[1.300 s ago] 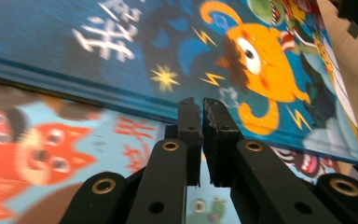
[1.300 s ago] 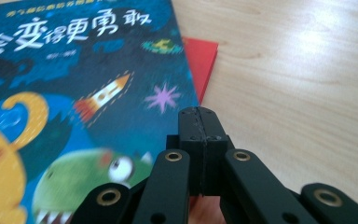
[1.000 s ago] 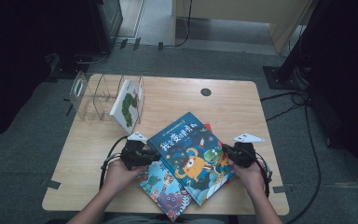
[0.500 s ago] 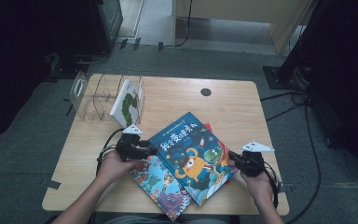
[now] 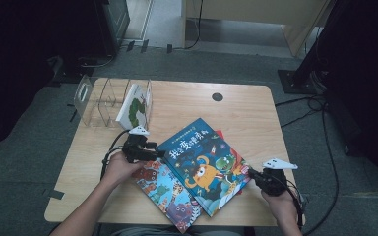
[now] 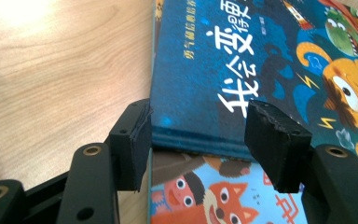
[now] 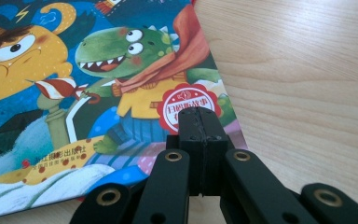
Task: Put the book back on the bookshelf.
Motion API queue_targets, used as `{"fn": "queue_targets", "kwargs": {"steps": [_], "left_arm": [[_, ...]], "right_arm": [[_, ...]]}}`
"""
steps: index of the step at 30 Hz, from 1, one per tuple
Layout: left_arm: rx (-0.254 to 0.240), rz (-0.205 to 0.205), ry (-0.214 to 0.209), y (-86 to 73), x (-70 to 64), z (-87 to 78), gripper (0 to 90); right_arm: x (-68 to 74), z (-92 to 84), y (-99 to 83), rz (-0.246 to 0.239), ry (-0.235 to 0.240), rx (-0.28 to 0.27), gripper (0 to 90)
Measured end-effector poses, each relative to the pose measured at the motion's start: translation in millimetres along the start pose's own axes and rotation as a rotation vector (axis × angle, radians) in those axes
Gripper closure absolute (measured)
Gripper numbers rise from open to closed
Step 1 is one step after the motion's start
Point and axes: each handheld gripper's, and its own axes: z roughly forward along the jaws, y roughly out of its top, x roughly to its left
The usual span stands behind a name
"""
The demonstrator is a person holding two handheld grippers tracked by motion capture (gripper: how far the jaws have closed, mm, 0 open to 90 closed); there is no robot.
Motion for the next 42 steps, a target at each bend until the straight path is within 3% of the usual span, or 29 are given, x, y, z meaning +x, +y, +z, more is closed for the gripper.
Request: {"fn": "queue_targets", "kwargs": {"steps": [3, 7, 12, 20, 27, 37, 42], "left_arm": [[0.007, 0.023, 0.02, 1.2, -0.4, 1.1, 42.4], [0.016, 0.02, 0.018, 1.4, 0.9, 3.1, 42.2], [0.038, -0.012, 0.005, 1.2, 4.2, 6.8, 42.9], [0.062, 0.007, 0.012, -0.2, -1.2, 7.3, 43.3], [0.055, -0.01, -0.004, -2.5, -1.7, 2.7, 43.7], [0.078, -0.008, -0.003, -11.7, -10.0, -4.7, 43.7], [0.067, -0.032, -0.008, -18.4, -9.7, -10.4, 43.6]], "right_arm": [[-1.6, -2.0, -1.5, 0.009, -0.001, 0.005, 90.0], [-2.9, -7.3, -5.8, 0.02, -0.005, 0.014, 90.0], [-4.0, -8.0, -11.6, 0.029, 0.008, 0.061, 90.0], [-12.7, -2.5, -10.3, 0.051, 0.007, 0.041, 89.9], [-15.7, 4.1, -5.0, 0.032, 0.007, 0.026, 89.0], [-22.8, 18.4, 8.0, 0.05, 0.006, 0.001, 89.7], [-23.6, 28.6, 18.3, 0.047, 0.015, -0.002, 89.7]]}}
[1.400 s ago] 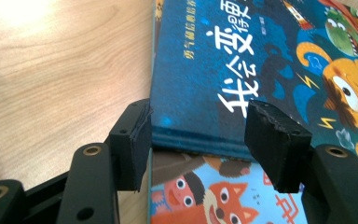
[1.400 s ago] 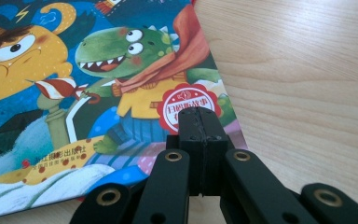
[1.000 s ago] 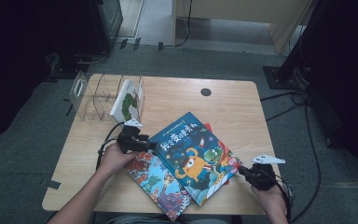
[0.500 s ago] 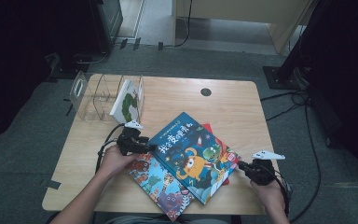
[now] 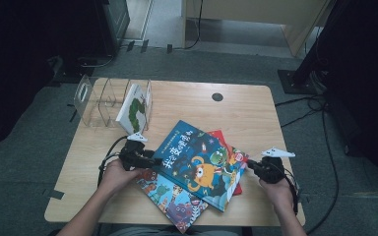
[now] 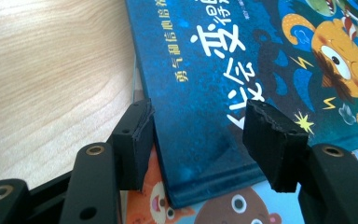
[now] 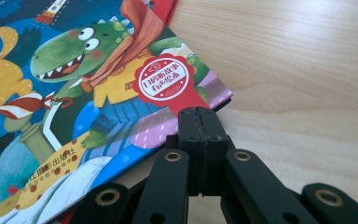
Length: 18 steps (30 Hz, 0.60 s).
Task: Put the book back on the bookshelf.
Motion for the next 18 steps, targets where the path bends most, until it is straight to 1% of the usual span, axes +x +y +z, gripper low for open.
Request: {"fn": "queue_targets", "kwargs": {"steps": [1, 3, 4, 6, 9, 10, 11, 12, 13, 18], "left_arm": [[0.0, 0.0, 0.0, 0.0, 0.0, 0.0, 43.4], [-0.002, -0.003, 0.006, -1.0, 0.1, -0.7, 42.0], [-0.002, -0.003, 0.006, -1.0, 0.1, -0.7, 41.8], [-0.005, -0.005, 0.018, -1.6, -1.3, -0.7, 40.8], [-0.003, -0.012, 0.028, -2.9, -1.8, -2.2, 39.0], [-0.003, -0.012, 0.028, -2.9, -1.8, -2.2, 39.0], [-0.005, -0.027, 0.022, -4.5, -1.4, -3.8, 39.1], [-0.005, -0.027, 0.022, -4.5, -1.4, -3.8, 39.1], [-0.006, -0.041, 0.014, -6.1, -0.9, -5.3, 38.9], [0.002, -0.039, 0.013, -8.5, -1.2, -8.0, 38.4]], "right_arm": [[0.0, 0.0, 0.0, 0.0, 0.0, 0.0, 89.7], [0.3, 6.2, 7.1, -0.022, 0.004, 0.006, 89.6], [0.3, 7.7, 8.6, -0.025, 0.008, 0.006, 89.5], [0.5, 9.6, 10.5, -0.027, 0.008, 0.008, 89.5], [0.8, 16.4, 17.3, -0.048, 0.015, 0.007, 89.5], [0.8, 16.4, 17.3, -0.048, 0.015, 0.007, 89.5], [1.0, 19.1, 19.9, -0.039, 0.019, 0.004, 89.9], [0.9, 19.7, 20.6, -0.034, 0.021, 0.005, 89.8], [0.8, 20.6, 21.4, -0.03, 0.024, 0.004, 89.9], [1.0, 24.2, 24.5, -0.035, 0.03, 0.0, 90.0]]}}
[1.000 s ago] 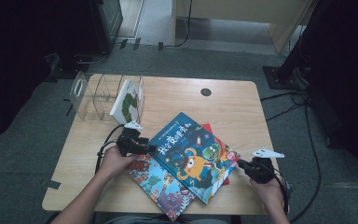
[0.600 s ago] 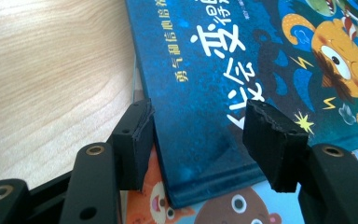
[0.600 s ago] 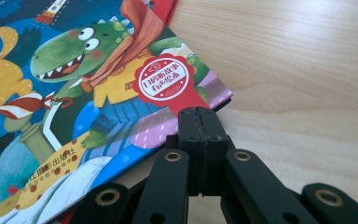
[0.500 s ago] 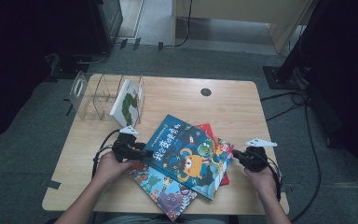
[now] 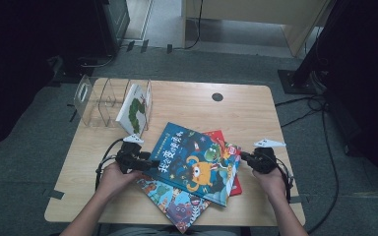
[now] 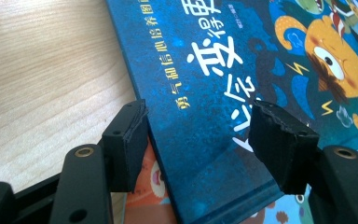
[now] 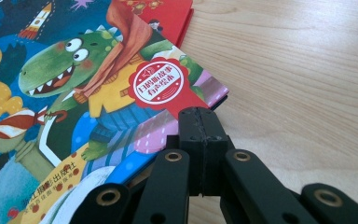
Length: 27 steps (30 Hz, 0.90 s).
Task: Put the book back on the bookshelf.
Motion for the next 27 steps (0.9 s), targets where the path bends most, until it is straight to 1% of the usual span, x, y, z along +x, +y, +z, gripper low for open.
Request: {"fn": "queue_targets", "kwargs": {"steps": [3, 7, 9, 10, 11, 14, 16, 17, 19, 20, 21, 23, 24, 25, 27], "left_arm": [[-0.006, -0.009, -0.004, -1.0, 0.8, -1.5, 35.8], [-0.004, -0.004, 0.012, -2.2, 0.9, -2.3, 34.5], [-0.005, -0.006, 0.017, -2.3, 1.1, -2.4, 32.1], [-0.006, -0.014, 0.023, -2.4, 1.4, -2.4, 31.3], [-0.008, -0.012, 0.017, -2.6, 2.8, -3.0, 30.3], [-0.007, -0.014, 0.024, -1.8, 5.2, -3.6, 30.0], [-0.018, -0.028, 0.028, -0.9, 9.3, -4.4, 30.2], [-0.021, -0.036, 0.026, -0.5, 11.4, -4.5, 31.5], [-0.023, -0.046, 0.022, -0.1, 14.3, -5.1, 31.9], [-0.023, -0.048, 0.022, 0.1, 15.5, -5.4, 32.7], [-0.021, -0.048, 0.02, 0.3, 16.6, -5.7, 32.7], [-0.02, -0.038, 0.027, 1.0, 18.5, -6.2, 32.9], [-0.02, -0.035, 0.023, 1.2, 19.2, -6.1, 34.4], [-0.023, -0.021, 0.027, 1.3, 20.8, -5.6, 34.5], [-0.019, -0.019, 0.03, 1.5, 21.4, -5.2, 34.5]], "right_arm": [[0.5, 4.5, 4.2, 0.003, 0.005, -0.002, 90.0], [2.9, 9.7, 8.2, 0.006, 0.003, -0.006, 90.0], [2.7, 10.6, 9.0, 0.005, 0.008, -0.008, 89.8], [2.4, 11.4, 9.5, 0.004, 0.012, -0.013, 89.6], [2.5, 11.1, 9.5, -0.002, 0.012, -0.014, 89.6], [2.6, 10.3, 8.6, -0.007, 0.018, -0.017, 89.5], [4.3, 8.9, 6.4, -0.011, 0.023, -0.017, 89.5], [5.9, 7.0, 3.6, -0.016, 0.034, -0.014, 89.1], [6.5, 6.0, 2.5, -0.018, 0.039, -0.011, 89.0], [8.1, 2.7, -0.1, -0.021, 0.046, -0.007, 89.0], [8.1, 2.7, -0.1, -0.021, 0.046, -0.007, 89.0], [10.3, -1.7, -2.7, -0.025, 0.06, 0.0, 89.0], [12.8, -4.3, -5.6, -0.029, 0.074, 0.005, 89.1], [14.4, -4.9, -7.3, -0.036, 0.079, 0.01, 89.1], [16.2, -5.2, -8.8, -0.045, 0.086, 0.017, 89.1]]}}
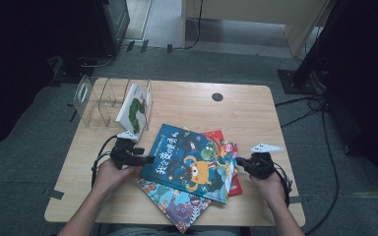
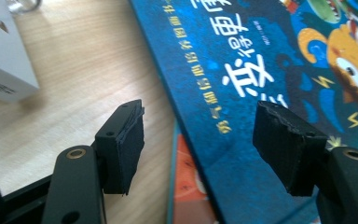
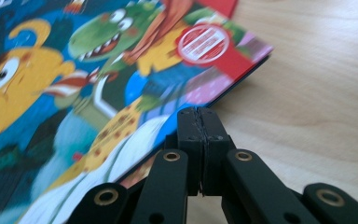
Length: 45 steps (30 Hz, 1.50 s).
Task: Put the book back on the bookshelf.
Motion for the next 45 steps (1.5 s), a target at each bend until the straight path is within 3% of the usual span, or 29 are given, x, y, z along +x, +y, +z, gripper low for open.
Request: {"fn": "queue_targets", "kwargs": {"steps": [2, 9, 16, 20, 30, 34, 40, 43, 45], "left_arm": [[0.003, -0.012, -0.003, 1.1, 1.4, 1.3, 34.4], [0.004, -0.014, -0.003, 4.1, 4.3, 3.6, 34.3], [0.011, -0.017, -0.006, 5.1, 4.1, 6.1, 34.3], [0.013, -0.018, -0.007, 5.1, 3.4, 6.7, 34.3], [0.029, -0.016, -0.015, 6.4, 1.9, 14.4, 34.2], [0.036, -0.049, -0.037, 7.3, 5.7, 16.1, 33.9], [0.042, -0.066, -0.061, 7.5, 7.2, 19.2, 32.3], [0.063, -0.109, -0.098, 8.0, 10.8, 21.7, 32.2], [0.077, -0.115, -0.097, 10.1, 10.2, 22.0, 32.2]], "right_arm": [[5.4, -1.0, -3.2, -0.026, 0.007, 0.011, 89.6], [11.1, -3.6, -5.3, -0.038, 0.012, 0.024, 90.0], [11.2, -0.6, -4.7, -0.027, 0.017, 0.009, 90.0], [13.3, -5.2, -6.5, -0.06, 0.052, 0.019, 89.9], [15.6, -4.1, -6.9, -0.056, 0.066, 0.021, 90.0], [17.7, -0.8, -5.5, -0.058, 0.071, 0.012, 90.0], [19.6, 1.8, -4.7, -0.062, 0.078, 0.005, 90.0], [19.6, 2.9, -4.4, -0.063, 0.082, 0.0, 90.0], [19.8, 3.6, -4.3, -0.065, 0.083, -0.003, 90.0]]}}
